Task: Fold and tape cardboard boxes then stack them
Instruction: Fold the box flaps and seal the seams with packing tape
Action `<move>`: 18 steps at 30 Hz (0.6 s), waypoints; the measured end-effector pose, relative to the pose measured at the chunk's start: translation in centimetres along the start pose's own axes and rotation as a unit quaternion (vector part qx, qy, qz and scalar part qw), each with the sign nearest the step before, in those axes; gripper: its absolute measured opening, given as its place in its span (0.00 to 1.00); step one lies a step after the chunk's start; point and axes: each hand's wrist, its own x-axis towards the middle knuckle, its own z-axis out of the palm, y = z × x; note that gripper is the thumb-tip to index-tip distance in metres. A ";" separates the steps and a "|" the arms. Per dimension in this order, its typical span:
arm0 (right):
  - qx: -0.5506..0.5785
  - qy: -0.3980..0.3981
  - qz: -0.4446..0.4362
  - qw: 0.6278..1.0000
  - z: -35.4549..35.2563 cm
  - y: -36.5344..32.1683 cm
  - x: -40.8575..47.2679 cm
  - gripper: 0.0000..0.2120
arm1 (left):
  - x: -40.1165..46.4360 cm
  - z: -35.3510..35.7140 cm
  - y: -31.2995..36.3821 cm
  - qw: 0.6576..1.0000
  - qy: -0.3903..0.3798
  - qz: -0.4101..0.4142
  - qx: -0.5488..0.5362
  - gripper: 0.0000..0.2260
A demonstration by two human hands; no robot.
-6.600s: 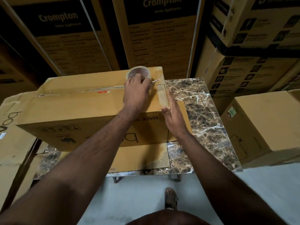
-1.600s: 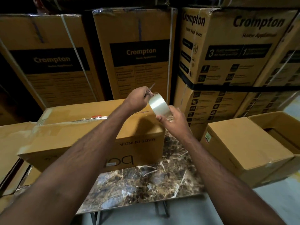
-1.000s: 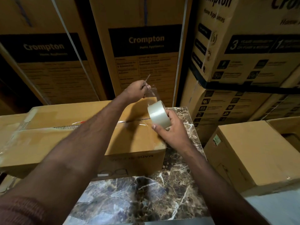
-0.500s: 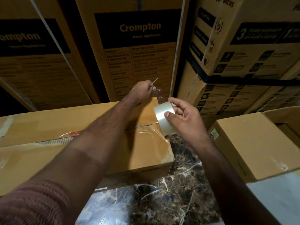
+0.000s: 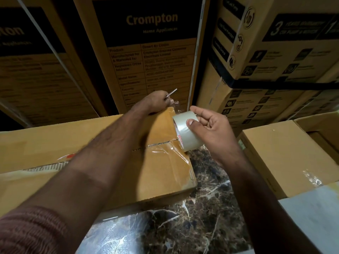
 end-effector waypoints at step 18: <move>0.020 -0.026 0.003 0.999 0.1 1.3 0.0 0.23 | -1.0 -2.1 0.0 0.992 0.078 -0.090 0.028 0.12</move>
